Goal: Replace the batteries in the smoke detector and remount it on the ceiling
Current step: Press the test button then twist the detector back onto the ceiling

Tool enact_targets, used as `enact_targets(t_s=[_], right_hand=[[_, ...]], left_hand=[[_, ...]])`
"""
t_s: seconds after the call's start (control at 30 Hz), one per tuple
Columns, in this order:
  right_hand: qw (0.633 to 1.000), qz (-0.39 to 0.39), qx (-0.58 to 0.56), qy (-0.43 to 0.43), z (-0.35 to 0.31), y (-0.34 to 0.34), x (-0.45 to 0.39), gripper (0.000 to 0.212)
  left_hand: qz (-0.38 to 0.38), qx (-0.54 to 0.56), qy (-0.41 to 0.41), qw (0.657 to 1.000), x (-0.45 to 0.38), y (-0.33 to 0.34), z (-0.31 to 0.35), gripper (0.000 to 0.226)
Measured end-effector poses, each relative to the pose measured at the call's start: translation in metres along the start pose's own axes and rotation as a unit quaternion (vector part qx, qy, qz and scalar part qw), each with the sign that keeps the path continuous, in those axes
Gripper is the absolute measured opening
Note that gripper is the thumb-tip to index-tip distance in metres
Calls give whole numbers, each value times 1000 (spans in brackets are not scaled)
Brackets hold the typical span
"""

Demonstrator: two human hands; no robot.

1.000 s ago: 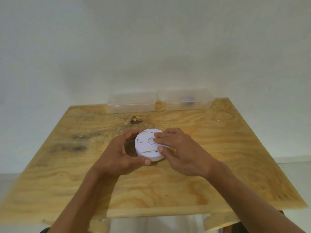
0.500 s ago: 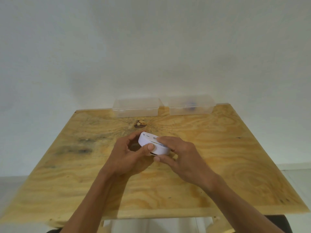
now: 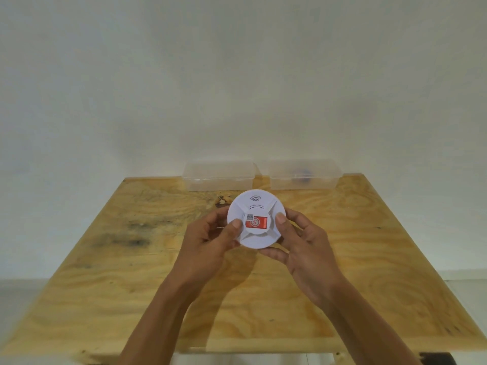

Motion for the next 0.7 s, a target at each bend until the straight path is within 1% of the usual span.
enact_targets(t_s=[0.1, 0.27, 0.4, 0.57, 0.7], right_hand=[[1000, -1, 4, 1, -1, 0, 1, 27], [998, 17, 59, -11, -6, -5, 0, 22], [998, 19, 67, -4, -7, -8, 0, 23], [998, 27, 64, 3, -7, -12, 3, 25], [997, 31, 67, 15, -7, -13, 4, 23]], left_hand=[[11, 21, -6, 1000, 2, 0, 0, 25], [45, 41, -10, 998, 4, 0, 1, 23], [46, 51, -17, 997, 6, 2, 2, 23], [25, 73, -26, 997, 10, 8, 1, 26], [38, 90, -34, 995, 15, 8, -1, 25]])
Point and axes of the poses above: each hand's wrist, its own x-axis away from the middle knuckle, its own y-axis out of the palm, z = x × y, the point moved 6 cm from there along -x, towards the middle knuckle, and after that the axes turned 6 degrees about -z, right-handed, at the moved point
